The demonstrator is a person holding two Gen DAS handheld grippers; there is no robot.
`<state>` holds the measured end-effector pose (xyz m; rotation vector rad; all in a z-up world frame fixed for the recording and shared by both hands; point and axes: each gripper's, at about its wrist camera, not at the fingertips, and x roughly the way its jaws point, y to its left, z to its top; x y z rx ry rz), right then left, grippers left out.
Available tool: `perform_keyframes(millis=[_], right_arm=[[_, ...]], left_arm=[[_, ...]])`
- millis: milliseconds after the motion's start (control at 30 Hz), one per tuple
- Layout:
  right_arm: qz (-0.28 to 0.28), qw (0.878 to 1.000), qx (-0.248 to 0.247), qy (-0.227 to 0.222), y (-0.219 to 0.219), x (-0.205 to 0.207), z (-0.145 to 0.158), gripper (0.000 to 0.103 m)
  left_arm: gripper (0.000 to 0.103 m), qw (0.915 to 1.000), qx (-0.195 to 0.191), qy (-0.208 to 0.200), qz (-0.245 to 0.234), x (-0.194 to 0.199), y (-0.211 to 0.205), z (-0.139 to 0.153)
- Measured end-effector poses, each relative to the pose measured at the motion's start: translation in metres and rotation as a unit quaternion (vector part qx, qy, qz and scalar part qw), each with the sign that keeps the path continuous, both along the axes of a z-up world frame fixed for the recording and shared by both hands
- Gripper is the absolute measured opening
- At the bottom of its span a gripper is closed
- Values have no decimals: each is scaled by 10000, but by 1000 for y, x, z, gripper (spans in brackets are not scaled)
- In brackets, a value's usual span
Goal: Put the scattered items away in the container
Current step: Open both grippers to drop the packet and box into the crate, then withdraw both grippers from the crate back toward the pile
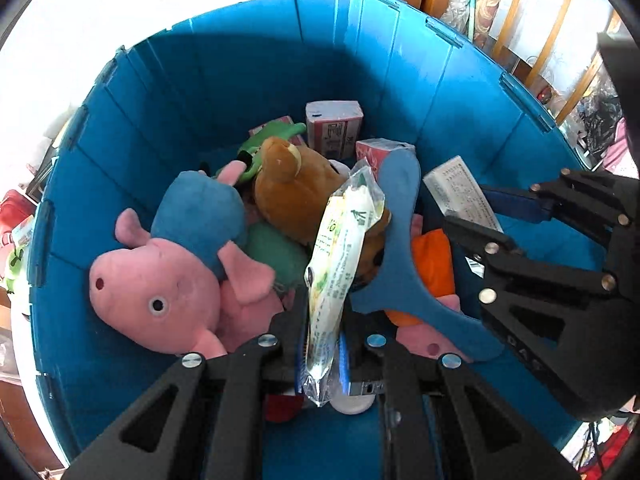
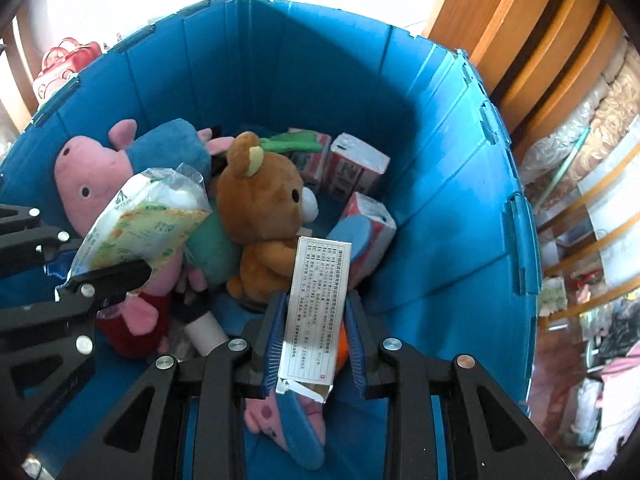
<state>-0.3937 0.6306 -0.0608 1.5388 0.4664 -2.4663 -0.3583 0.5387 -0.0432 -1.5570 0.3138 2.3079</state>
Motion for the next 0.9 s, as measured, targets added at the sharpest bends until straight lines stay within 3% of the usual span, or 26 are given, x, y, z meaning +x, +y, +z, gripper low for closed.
perform_keyframes(millis=[133, 233, 367, 400, 533, 800, 900], right_arm=[[27, 10000, -15, -51, 0, -4, -1, 28], [3, 10000, 8, -7, -1, -6, 0, 29], [-64, 10000, 51, -5, 0, -9, -1, 30], [-82, 9999, 60, 1, 0, -10, -1, 32], [-147, 9998, 101, 30, 1, -10, -2, 46], [-206, 9998, 14, 28, 5, 0, 2, 47], [-169, 9998, -44, 86, 6, 9, 9, 59]], left_arm=[[14, 9999, -72, -89, -11, -3, 1, -3], [24, 9999, -132, -76, -42, -1, 2, -2], [53, 9999, -134, 57, -63, 2, 2, 1], [57, 9998, -127, 109, -58, 3, 1, 3], [57, 9998, -139, 149, -85, 5, 1, 6], [57, 9996, -92, 223, -111, 10, -4, 9], [57, 9992, -21, 381, -149, 20, -7, 16]])
